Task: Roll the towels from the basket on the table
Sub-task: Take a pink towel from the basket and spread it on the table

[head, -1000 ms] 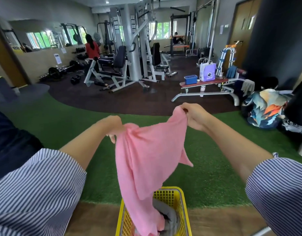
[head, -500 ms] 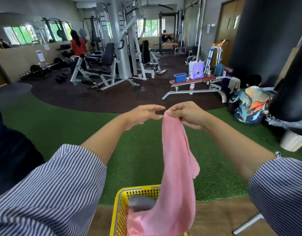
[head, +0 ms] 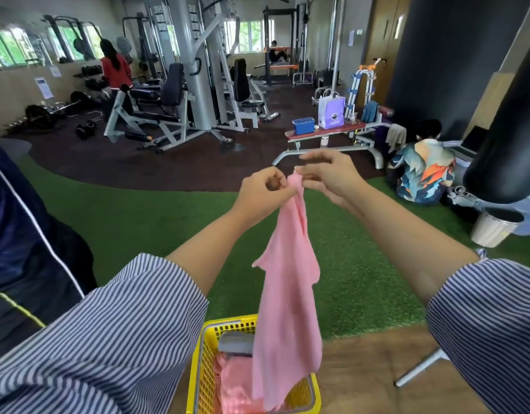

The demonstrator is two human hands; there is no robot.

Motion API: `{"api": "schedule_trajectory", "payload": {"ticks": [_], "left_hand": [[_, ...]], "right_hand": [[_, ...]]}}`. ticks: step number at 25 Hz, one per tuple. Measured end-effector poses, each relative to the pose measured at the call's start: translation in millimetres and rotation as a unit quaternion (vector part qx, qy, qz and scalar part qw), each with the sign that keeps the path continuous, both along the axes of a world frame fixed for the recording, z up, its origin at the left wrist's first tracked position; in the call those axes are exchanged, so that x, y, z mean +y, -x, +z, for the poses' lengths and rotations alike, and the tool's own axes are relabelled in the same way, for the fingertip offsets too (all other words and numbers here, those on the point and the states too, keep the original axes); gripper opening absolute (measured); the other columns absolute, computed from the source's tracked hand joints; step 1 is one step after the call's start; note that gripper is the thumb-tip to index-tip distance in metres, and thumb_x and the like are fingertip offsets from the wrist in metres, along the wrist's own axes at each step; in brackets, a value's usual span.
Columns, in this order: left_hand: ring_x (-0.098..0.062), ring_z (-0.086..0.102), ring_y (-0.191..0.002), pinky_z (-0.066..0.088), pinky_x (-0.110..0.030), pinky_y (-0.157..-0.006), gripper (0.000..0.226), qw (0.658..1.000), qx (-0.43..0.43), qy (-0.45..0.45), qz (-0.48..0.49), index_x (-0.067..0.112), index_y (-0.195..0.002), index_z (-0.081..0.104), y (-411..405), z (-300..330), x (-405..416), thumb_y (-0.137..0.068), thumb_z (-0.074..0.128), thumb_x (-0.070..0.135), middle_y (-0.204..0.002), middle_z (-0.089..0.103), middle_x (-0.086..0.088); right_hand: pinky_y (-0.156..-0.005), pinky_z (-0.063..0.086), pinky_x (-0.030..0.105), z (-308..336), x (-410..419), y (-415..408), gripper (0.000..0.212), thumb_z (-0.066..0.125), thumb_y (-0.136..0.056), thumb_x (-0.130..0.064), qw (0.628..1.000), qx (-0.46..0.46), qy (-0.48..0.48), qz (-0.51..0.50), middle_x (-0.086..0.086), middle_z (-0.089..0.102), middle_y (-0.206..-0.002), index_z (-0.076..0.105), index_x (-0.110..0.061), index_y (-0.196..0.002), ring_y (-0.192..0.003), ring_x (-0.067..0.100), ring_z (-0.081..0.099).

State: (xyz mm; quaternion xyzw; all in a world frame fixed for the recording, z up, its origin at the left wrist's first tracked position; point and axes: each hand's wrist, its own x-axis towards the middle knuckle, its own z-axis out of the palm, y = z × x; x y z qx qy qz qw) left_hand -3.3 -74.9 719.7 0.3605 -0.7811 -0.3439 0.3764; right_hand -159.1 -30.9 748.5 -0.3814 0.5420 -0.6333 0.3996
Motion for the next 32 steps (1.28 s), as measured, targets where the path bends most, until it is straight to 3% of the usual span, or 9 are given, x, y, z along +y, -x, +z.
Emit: {"api": "schedule_trajectory", "payload": {"ticks": [5,10,12,14,19,22,25,28,32], "left_hand": [[-0.014,0.056,-0.067,0.047,-0.026,-0.062,0.013,0.989,-0.077,0.103,0.070,0.011,-0.083,0.064,31.1,-3.2,7.7,-0.084,0.065,0.024,-0.073,0.064,-0.001],[-0.014,0.052,-0.075,0.034,-0.022,-0.057,0.028,0.995,-0.062,0.067,0.040,0.009,-0.085,0.068,53.6,4.6,18.0,-0.093,0.042,0.015,-0.083,0.064,-0.002],[-0.012,0.050,-0.075,0.033,-0.019,-0.057,0.034,0.998,-0.054,0.032,0.019,0.005,-0.077,0.065,59.2,6.1,25.0,-0.094,0.036,0.014,-0.081,0.062,-0.002],[-0.011,0.042,-0.062,0.032,-0.017,-0.051,0.029,0.998,-0.057,0.032,0.016,0.004,-0.069,0.052,57.6,7.8,25.6,-0.092,0.041,0.018,-0.068,0.052,-0.003],[-0.025,0.051,-0.072,0.032,-0.024,-0.062,0.003,0.968,-0.219,0.121,-0.008,0.013,-0.080,0.053,21.4,0.2,-1.8,-0.077,0.052,0.014,-0.075,0.055,-0.003],[-0.036,0.052,-0.087,0.039,-0.037,-0.073,0.016,0.950,-0.276,0.124,0.077,0.007,-0.094,0.052,3.5,-21.8,-12.5,-0.081,0.045,0.002,-0.094,0.053,-0.014],[-0.038,0.051,-0.086,0.040,-0.040,-0.072,0.014,0.949,-0.261,0.102,0.142,0.006,-0.098,0.050,-12.0,-39.0,-18.8,-0.085,0.045,0.005,-0.094,0.054,-0.021],[-0.039,0.054,-0.082,0.038,-0.037,-0.066,0.010,0.956,-0.215,0.063,0.192,0.005,-0.088,0.051,-32.0,-44.5,-30.0,-0.090,0.044,0.012,-0.085,0.055,-0.023],[-0.040,0.051,-0.090,0.040,-0.041,-0.074,0.014,0.947,-0.172,0.008,0.271,0.005,-0.096,0.049,-36.2,-48.8,-30.8,-0.091,0.038,0.010,-0.101,0.055,-0.027]], "right_hand": [[-0.071,0.058,0.030,1.1,12.0,4.5,0.010,0.064,-0.076,0.006,0.998,0.002,0.004,-0.059,0.017,0.066,-0.079,0.069,0.001,-0.083,-0.075,0.024,0.069],[-0.054,0.040,0.009,-20.2,28.1,23.8,0.011,0.069,-0.073,-0.016,0.927,0.371,-0.039,-0.051,-0.007,0.058,-0.055,0.067,-0.019,-0.064,-0.052,0.000,0.053],[-0.045,0.031,0.013,-37.7,29.8,28.7,0.032,0.064,-0.078,-0.017,0.892,0.444,-0.077,-0.033,-0.008,0.045,-0.049,0.052,-0.022,-0.049,-0.046,0.002,0.039],[-0.049,0.035,0.022,-58.5,34.1,39.6,0.033,0.055,-0.082,-0.010,0.856,0.496,-0.145,-0.023,-0.001,0.048,-0.055,0.047,-0.020,-0.052,-0.052,0.011,0.044],[-0.075,0.044,0.029,-89.6,51.7,87.5,0.026,0.044,-0.083,0.000,0.845,0.492,-0.153,-0.146,0.018,0.066,-0.095,0.063,-0.007,-0.099,-0.092,0.032,0.059],[-0.071,0.049,0.041,-72.3,56.2,102.1,0.018,0.046,-0.090,-0.012,0.819,0.520,-0.077,-0.229,0.020,0.065,-0.088,0.059,-0.009,-0.102,-0.083,0.035,0.060],[-0.063,0.046,0.035,-56.2,65.7,123.3,0.020,0.048,-0.091,-0.031,0.831,0.475,-0.074,-0.280,0.009,0.062,-0.078,0.059,-0.015,-0.095,-0.072,0.028,0.056],[-0.054,0.033,0.027,-58.2,88.2,150.0,0.045,0.057,-0.078,-0.053,0.845,0.498,-0.120,-0.152,0.001,0.047,-0.054,0.055,-0.011,-0.063,-0.052,0.018,0.042],[-0.050,0.029,0.026,-79.4,100.8,149.6,0.032,0.067,-0.082,-0.037,0.815,0.536,-0.211,0.058,0.002,0.047,-0.052,0.063,-0.013,-0.060,-0.052,0.017,0.042]]}}
